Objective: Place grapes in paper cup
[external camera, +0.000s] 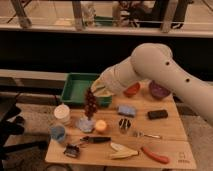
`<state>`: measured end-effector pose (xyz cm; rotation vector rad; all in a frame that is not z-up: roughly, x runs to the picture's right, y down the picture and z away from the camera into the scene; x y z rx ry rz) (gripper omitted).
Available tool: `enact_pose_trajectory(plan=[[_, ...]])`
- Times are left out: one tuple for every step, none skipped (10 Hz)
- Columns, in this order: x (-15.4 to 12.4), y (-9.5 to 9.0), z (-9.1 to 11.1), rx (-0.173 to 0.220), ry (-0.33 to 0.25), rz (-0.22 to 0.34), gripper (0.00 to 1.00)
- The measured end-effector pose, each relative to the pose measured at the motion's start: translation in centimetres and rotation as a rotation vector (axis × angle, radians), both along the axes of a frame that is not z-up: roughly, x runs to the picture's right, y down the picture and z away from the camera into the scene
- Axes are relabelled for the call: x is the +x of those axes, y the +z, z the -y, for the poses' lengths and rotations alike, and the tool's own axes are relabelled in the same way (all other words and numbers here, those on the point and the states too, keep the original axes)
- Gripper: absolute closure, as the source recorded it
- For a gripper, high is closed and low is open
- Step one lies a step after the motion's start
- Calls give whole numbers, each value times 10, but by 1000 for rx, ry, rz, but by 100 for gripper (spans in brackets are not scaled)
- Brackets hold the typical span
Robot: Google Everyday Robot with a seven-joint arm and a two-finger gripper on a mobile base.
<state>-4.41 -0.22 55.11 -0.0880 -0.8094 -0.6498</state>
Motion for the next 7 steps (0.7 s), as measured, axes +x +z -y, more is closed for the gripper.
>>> enact_pose_trajectory(plan=[[-12, 0, 2, 14, -10, 28, 100], [-19, 0, 5, 33, -12, 52, 100], [-23, 0, 6, 48, -11, 69, 100], [-29, 2, 6, 59, -13, 88, 100], [-37, 3, 5, 64, -16, 106, 100], [-51, 4, 5, 70, -22, 132, 100], [-62, 3, 4, 74, -28, 153, 100]])
